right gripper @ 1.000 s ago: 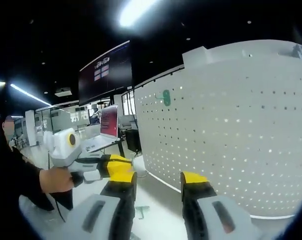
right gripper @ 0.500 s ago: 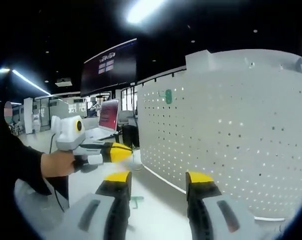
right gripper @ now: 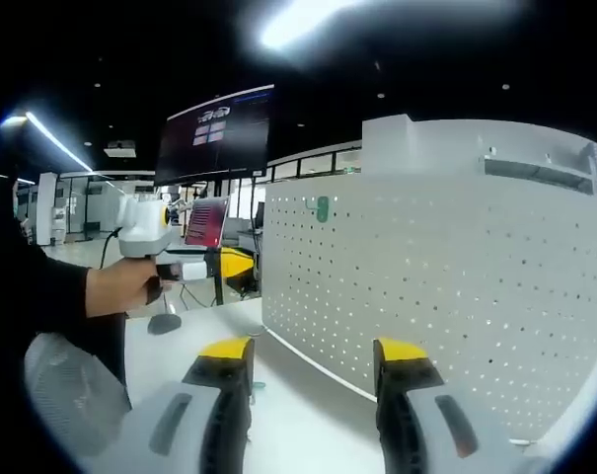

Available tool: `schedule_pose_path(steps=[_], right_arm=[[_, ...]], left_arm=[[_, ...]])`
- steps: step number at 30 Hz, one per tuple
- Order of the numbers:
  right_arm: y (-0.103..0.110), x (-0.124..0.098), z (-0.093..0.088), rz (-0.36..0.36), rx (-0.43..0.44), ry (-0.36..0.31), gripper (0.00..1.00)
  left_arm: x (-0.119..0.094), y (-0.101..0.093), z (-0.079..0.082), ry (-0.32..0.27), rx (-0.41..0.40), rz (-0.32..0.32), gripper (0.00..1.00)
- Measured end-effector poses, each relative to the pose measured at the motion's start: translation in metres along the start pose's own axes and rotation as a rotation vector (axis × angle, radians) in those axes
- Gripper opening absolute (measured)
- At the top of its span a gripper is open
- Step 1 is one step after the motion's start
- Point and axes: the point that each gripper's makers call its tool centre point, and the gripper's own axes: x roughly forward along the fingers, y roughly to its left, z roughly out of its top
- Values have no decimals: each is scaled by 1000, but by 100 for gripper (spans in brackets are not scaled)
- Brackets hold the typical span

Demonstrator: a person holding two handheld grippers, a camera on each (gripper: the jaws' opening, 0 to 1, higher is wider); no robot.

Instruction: Insert the hook assembly into the mounting plate slot until the hook locks in place.

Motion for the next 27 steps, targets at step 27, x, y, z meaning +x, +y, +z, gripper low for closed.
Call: schedule_pose_path(steps=[27], right_arm=[[-12, -20, 7, -29, 24, -33, 48]], left_arm=[[35, 38, 63, -54, 64, 93, 3]])
